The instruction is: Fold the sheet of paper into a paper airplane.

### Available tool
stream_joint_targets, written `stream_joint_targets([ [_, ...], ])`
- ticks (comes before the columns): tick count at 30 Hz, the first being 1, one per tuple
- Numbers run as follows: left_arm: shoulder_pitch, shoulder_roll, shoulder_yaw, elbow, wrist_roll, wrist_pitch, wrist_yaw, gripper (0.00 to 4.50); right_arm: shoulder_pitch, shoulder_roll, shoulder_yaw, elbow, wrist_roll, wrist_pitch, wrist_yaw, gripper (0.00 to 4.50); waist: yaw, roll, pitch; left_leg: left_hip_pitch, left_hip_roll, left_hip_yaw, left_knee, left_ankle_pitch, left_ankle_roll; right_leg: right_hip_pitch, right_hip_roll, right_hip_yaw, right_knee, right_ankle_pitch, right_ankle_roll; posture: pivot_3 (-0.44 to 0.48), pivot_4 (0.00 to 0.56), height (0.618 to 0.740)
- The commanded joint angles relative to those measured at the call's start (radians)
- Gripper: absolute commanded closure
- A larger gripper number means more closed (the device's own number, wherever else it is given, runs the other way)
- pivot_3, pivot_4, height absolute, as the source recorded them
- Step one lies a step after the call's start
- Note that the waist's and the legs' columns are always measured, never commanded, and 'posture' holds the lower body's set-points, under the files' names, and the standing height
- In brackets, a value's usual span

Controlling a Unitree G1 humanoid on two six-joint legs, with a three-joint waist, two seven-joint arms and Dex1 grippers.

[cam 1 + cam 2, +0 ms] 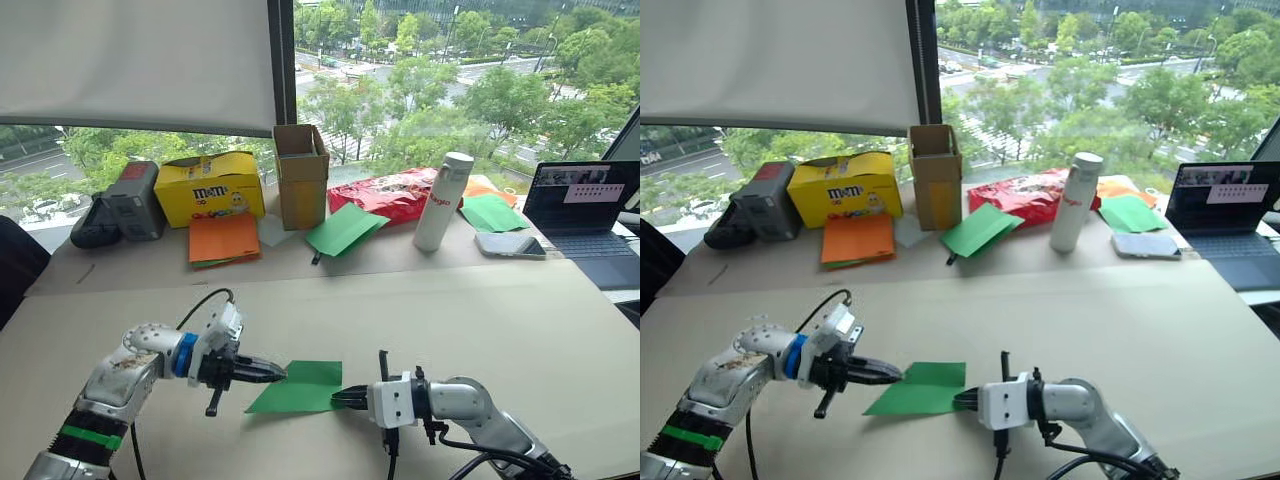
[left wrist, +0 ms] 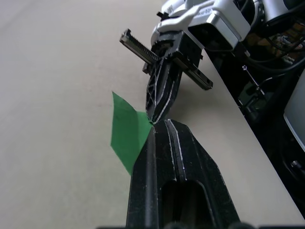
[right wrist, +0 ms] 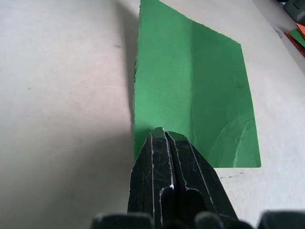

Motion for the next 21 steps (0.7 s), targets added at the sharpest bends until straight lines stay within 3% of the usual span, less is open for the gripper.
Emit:
stream_joint_targets([
  [1,0.035,-0.012,-0.021,-0.062,0.069,-0.074,0.067,4.50,0.021,-0.014,0.046,0.050,-0.025,0.055,0.048,4.42,0.004,-0.001,0.000,0.000,0.000,0.000,0.000,0.000,0.000,0.000,0.000,0.000,0.000,0.000,0.000,0.000,0.150,0.740],
  [8,0.150,-0.042,-0.072,-0.010,0.231,-0.254,0.194,4.50,0.035,-0.028,0.025,0.015,-0.011,0.091,0.043,4.42,0.004,0.000,0.000,0.000,0.000,0.000,0.000,0.000,0.000,0.000,0.000,0.000,-0.001,0.000,-0.001,0.000,0.150,0.740],
  [16,0.218,-0.052,-0.041,0.063,0.216,-0.294,0.247,4.50,0.051,-0.050,0.003,-0.004,-0.021,0.104,0.019,4.42,0.012,0.007,-0.005,0.004,0.000,0.000,-0.001,-0.001,0.000,0.003,-0.001,-0.001,-0.003,0.000,-0.001,0.000,0.150,0.740],
  [21,0.271,-0.056,-0.022,0.042,0.186,-0.291,0.266,4.50,0.108,-0.063,-0.082,-0.073,0.111,0.211,0.023,4.42,0.015,0.012,-0.009,0.005,0.000,0.000,-0.003,-0.001,0.001,0.005,-0.002,0.000,-0.003,0.000,-0.001,0.000,0.150,0.740],
])
